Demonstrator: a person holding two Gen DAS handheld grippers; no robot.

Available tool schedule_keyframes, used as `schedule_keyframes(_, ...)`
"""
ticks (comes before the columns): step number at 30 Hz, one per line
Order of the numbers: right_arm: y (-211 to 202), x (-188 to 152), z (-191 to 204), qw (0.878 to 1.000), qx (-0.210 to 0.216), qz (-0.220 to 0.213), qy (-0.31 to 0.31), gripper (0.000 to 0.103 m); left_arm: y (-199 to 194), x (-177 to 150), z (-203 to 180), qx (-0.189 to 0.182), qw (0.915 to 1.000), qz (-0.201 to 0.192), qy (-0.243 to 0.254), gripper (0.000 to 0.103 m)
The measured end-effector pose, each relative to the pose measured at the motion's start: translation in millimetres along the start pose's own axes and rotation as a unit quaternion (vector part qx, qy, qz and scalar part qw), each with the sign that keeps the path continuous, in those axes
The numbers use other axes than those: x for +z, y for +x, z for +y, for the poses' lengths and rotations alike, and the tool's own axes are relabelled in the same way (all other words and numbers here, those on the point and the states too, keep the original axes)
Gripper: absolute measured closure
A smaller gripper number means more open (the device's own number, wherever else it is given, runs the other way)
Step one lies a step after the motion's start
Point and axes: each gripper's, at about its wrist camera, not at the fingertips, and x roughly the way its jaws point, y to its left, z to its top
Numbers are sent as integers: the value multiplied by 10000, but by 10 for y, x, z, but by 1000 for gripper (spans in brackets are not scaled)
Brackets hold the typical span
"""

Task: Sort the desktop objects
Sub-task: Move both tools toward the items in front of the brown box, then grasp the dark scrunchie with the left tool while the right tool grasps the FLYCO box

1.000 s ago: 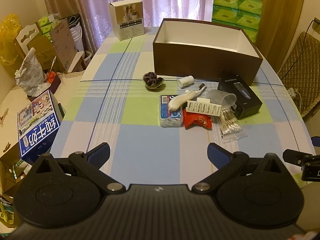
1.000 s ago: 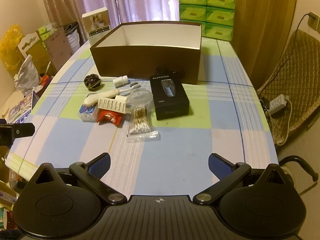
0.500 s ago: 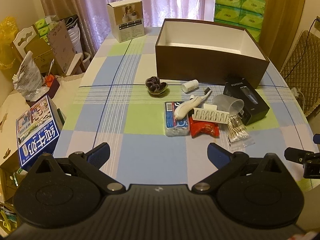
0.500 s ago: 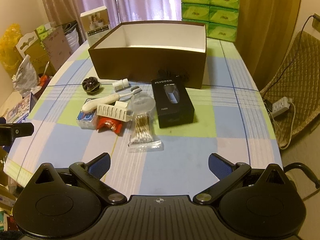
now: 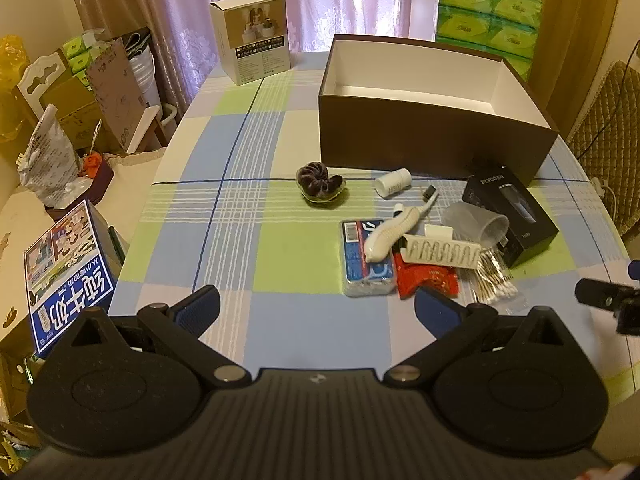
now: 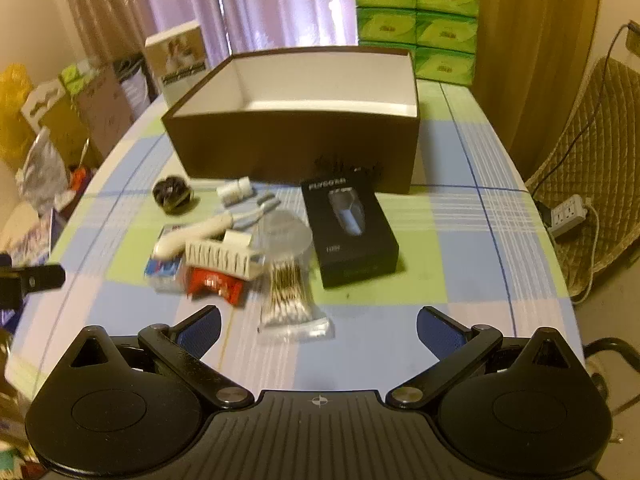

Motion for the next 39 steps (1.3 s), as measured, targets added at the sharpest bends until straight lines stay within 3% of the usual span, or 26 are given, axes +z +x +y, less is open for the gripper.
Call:
schedule_keyframes(12,326,142,-165,9994,292,-169,14,2,289,192,176,-176,9998,-15,48,1)
schedule_keyframes(22,656,204,-360,9975,481,-135,-495,2,540,306,273,-355,9990,-138,225,1)
schedule_keyframes(26,838,241,-406,9967,457,-2,-670,15,655,335,303,-416,9988,-98,237,1)
schedule_keyframes(39,1357,314,-423,9932,163,312,-1111,26,970,383,363,-523,9982,88,275,1)
